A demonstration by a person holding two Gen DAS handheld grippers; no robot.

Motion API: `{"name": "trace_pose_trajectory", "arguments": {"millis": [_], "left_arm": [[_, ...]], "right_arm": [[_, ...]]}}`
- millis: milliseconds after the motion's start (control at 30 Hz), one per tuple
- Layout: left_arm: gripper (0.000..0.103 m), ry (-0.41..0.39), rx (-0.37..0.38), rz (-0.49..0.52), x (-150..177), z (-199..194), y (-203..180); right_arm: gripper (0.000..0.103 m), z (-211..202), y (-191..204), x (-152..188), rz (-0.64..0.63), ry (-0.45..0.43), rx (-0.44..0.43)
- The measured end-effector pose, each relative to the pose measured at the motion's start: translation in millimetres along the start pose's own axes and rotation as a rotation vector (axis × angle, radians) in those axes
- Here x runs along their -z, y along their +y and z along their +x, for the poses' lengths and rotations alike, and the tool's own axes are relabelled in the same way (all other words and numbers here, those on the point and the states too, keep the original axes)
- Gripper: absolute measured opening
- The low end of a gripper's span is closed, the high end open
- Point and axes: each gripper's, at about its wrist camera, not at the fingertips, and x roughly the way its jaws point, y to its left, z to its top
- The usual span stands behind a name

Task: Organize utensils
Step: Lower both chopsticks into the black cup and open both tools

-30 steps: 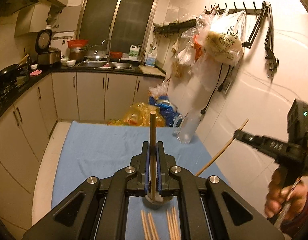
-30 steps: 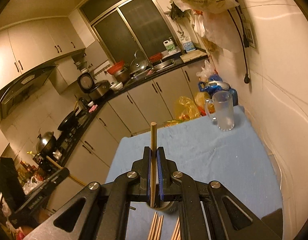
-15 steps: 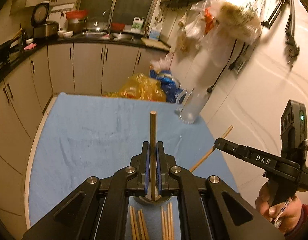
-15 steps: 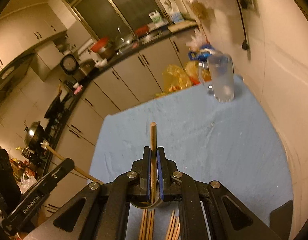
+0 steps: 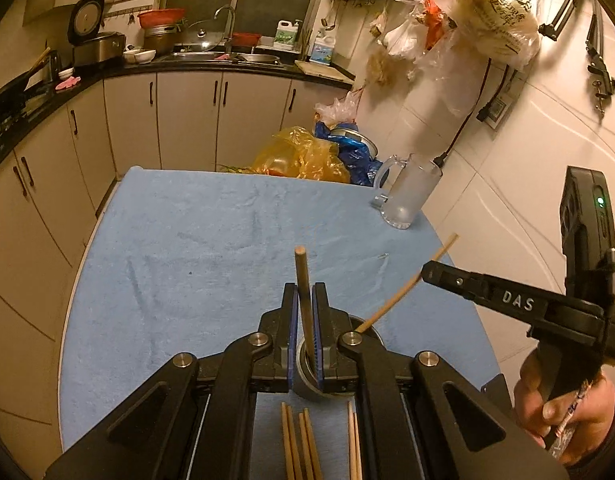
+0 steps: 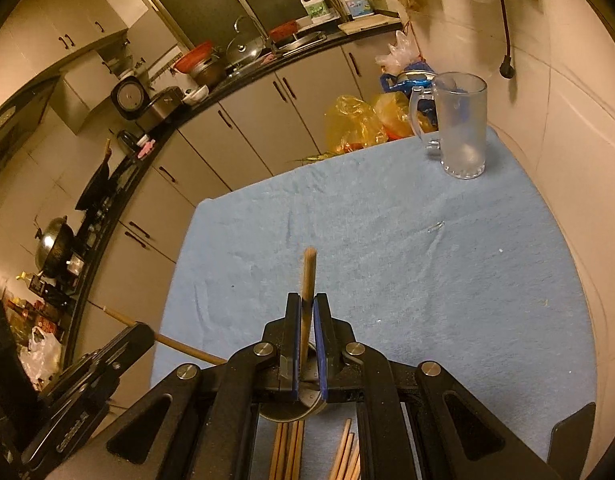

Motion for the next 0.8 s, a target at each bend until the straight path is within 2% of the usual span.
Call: {"name": "trace_pose_trajectory", "arguments": {"millis": [33, 100, 133, 300, 467, 800], "left_arm": [[0.020, -0.001, 0.002, -0.001, 0, -1, 0], [0.030, -0.017, 0.001, 0.001, -1, -3, 0], [0.032, -0.025, 0.000, -0.001, 0, -6, 0], [0.034, -0.050, 0.009, -0.012, -3, -20, 3], [0.037, -0.090, 0.015, -0.026, -6, -42, 7], [0.042, -0.155, -0.005, -0.041, 12, -93, 21]], "right_arm": [[0.007, 0, 0, -1, 0.002, -0.001, 0.002], [0.007, 1, 2, -2, 0.001, 0.001, 0.005], [0.008, 1, 2, -3, 0.000, -0.001, 0.008], [0.017, -9, 3, -5, 0.005, -0.023, 0.013], [0.022, -27, 5, -7, 0.011, -0.056, 0.007], [0.033, -69, 9, 3, 0.038, -0.118, -0.006]]}}
